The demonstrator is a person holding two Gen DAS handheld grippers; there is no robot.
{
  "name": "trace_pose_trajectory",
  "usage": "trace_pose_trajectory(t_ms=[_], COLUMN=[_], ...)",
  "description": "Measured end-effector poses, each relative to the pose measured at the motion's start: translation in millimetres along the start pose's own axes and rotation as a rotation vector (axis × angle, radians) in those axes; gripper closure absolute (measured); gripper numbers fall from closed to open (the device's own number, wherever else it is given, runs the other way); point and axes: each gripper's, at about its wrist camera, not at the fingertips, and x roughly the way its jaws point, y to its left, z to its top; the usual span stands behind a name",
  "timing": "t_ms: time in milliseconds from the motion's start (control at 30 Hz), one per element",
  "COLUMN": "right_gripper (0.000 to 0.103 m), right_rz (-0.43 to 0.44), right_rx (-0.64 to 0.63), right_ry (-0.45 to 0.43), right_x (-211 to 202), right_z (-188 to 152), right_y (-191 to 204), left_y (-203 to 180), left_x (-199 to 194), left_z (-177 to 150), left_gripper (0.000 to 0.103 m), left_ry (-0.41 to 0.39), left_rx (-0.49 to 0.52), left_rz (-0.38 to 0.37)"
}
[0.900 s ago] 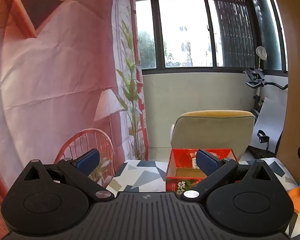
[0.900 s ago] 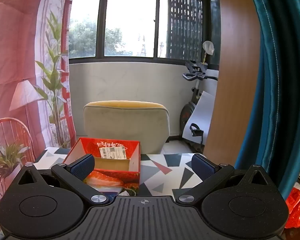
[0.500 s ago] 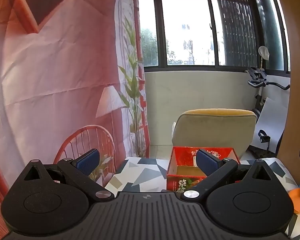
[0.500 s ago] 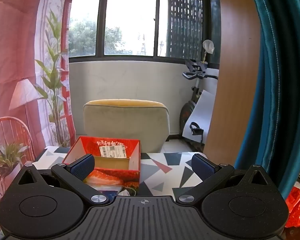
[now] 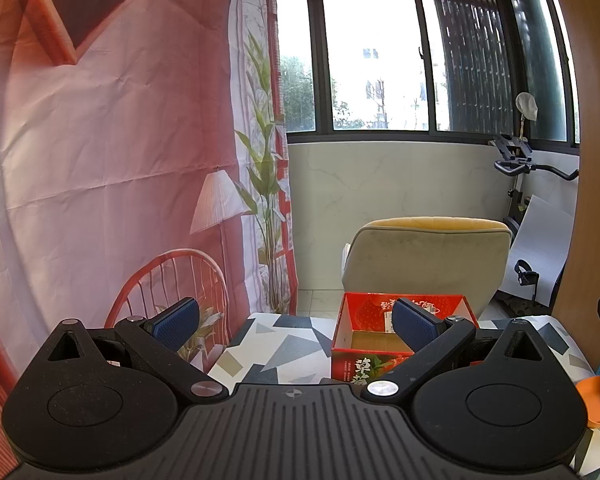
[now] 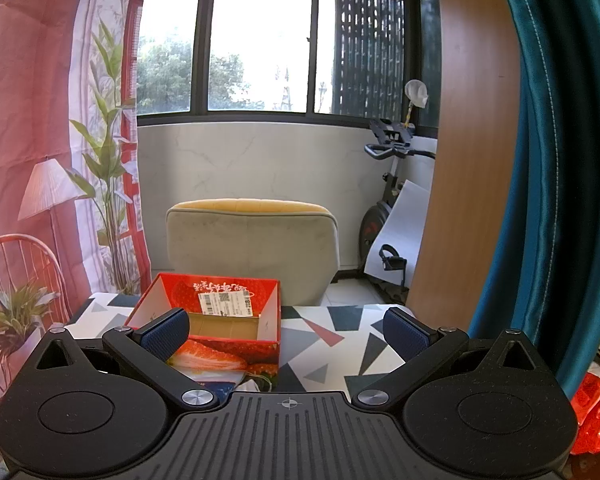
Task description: Organize soft objects
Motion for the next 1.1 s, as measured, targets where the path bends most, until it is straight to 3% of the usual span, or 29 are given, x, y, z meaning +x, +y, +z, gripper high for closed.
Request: trace_pose_trajectory(t_ms=[1100], right_gripper=[0.0], right_rz=[0.0], right_rx=[0.002], right_ry=[0.002], right_x=[0.0], right_z=[-1.0], right_y=[1.7], left_y=[0.7], left_x=[0.2], left_z=[-0.2], left_gripper=[0.0], left_ry=[-0.003], left_rx=[0.001], left_rz=[0.0])
